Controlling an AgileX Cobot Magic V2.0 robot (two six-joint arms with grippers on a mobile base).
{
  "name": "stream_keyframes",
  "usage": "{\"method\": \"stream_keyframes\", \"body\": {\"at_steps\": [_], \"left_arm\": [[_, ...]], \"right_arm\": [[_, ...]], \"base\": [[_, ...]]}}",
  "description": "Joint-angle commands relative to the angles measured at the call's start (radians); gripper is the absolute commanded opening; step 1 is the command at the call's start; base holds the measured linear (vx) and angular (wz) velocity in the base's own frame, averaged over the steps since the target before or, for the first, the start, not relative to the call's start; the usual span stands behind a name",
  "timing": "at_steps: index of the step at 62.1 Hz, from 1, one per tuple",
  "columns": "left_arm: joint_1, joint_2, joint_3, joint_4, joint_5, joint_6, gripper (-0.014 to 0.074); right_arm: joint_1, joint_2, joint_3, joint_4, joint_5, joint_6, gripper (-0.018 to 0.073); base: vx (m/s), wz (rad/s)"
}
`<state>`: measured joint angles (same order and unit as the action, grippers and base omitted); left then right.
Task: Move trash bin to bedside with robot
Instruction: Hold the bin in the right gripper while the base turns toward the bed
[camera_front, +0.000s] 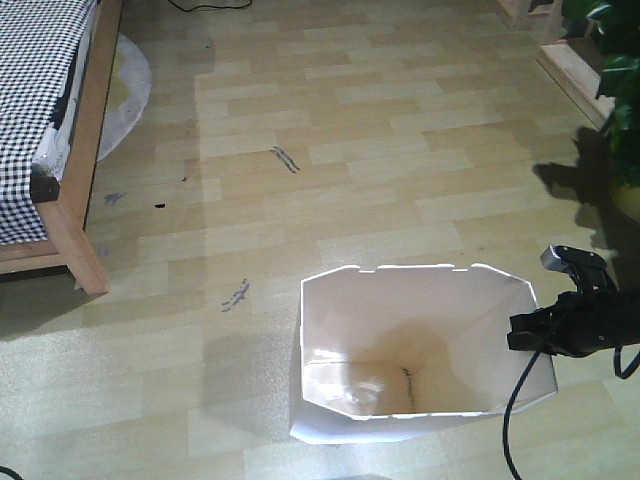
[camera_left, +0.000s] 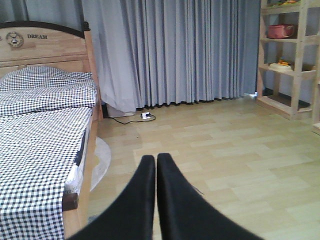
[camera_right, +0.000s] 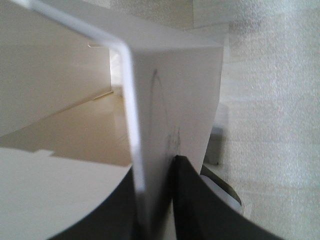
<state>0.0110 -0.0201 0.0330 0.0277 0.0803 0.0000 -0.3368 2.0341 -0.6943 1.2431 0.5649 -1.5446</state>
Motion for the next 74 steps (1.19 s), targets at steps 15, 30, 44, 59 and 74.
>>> {"method": "stream_keyframes", "body": {"at_steps": [15, 30, 44, 59, 74], "left_arm": [[-0.006, -0.008, 0.012, -0.009, -0.074, -0.014, -0.0006], [-0.006, -0.008, 0.012, -0.009, -0.074, -0.014, -0.0006], [-0.006, -0.008, 0.012, -0.009, -0.074, -0.014, -0.0006], [-0.006, -0.008, 0.012, -0.009, -0.074, -0.014, -0.0006], [-0.006, -0.008, 0.012, -0.009, -0.074, -0.014, -0.0006]], "right_arm": [[-0.004, -0.063, -0.017, 0.072, 0.183, 0.011, -0.0003], [-0.004, -0.063, -0.017, 0.072, 0.183, 0.011, -0.0003], [-0.004, -0.063, -0.017, 0.072, 0.183, 0.011, -0.0003], [-0.004, -0.063, -0.017, 0.072, 0.183, 0.011, -0.0003], [-0.004, -0.063, -0.017, 0.072, 0.183, 0.011, -0.0003]], "base": [[0.28, 0.05], [0.28, -0.02], [0.30, 0.00], [0.33, 0.06], [0.34, 0.13]]}}
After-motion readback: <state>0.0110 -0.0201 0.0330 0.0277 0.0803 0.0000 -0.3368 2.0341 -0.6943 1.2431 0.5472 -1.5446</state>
